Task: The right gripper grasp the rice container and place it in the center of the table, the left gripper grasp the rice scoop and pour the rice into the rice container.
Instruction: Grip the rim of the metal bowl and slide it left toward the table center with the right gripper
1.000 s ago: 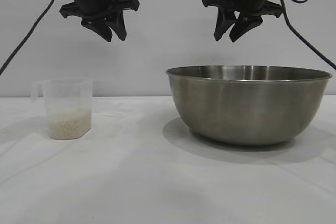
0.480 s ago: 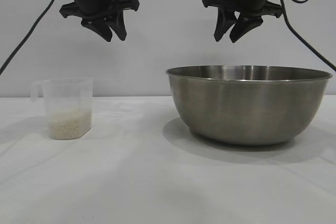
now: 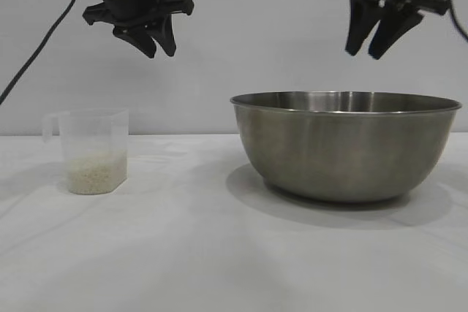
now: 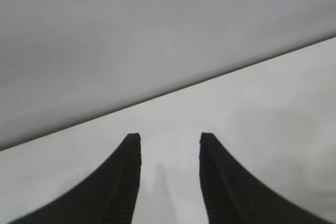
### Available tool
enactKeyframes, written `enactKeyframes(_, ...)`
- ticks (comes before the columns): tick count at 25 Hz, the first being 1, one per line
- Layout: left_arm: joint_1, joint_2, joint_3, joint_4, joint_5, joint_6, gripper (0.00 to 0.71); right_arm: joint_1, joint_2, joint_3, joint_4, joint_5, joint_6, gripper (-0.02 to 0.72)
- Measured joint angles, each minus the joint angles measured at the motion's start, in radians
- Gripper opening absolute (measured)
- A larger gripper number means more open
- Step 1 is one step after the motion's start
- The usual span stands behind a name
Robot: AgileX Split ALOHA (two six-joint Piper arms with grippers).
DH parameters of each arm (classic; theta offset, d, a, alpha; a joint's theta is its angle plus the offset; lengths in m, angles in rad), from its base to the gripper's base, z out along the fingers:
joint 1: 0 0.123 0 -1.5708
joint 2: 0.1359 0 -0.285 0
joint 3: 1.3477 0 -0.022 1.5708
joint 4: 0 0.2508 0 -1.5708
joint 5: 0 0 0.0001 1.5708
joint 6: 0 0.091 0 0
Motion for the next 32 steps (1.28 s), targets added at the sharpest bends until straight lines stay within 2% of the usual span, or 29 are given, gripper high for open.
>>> enactKeyframes(4, 0.000, 0.000, 0.000, 0.000, 0.018, 0.000, 0.230, -0.002, -0.049, 0.027, -0.014, 0.096, 0.002, 0.237)
enactKeyframes(7, 0.000, -0.006, 0.000, 0.000, 0.020, 0.000, 0.230, -0.002, -0.060, 0.077, -0.039, 0.120, 0.002, 0.237)
enactKeyframes(14, 0.000, -0.018, 0.000, 0.004, 0.020, 0.000, 0.230, -0.002, -0.040, 0.211, -0.099, 0.072, 0.002, 0.237)
enactKeyframes(22, 0.000, -0.018, 0.000, 0.016, 0.020, 0.000, 0.230, -0.002, 0.041, 0.215, -0.107, 0.025, 0.002, 0.237)
enactKeyframes(24, 0.000, -0.018, 0.000, 0.019, 0.020, 0.000, 0.230, -0.002, 0.057, 0.215, -0.109, 0.016, 0.002, 0.109)
enactKeyframes(27, 0.000, -0.018, 0.000, 0.021, 0.020, 0.000, 0.230, 0.000, 0.063, 0.213, -0.081, -0.006, 0.002, 0.000)
enactKeyframes(32, 0.000, -0.018, 0.000, 0.022, 0.020, 0.000, 0.230, 0.048, 0.063, 0.191, -0.059, -0.031, 0.003, 0.000)
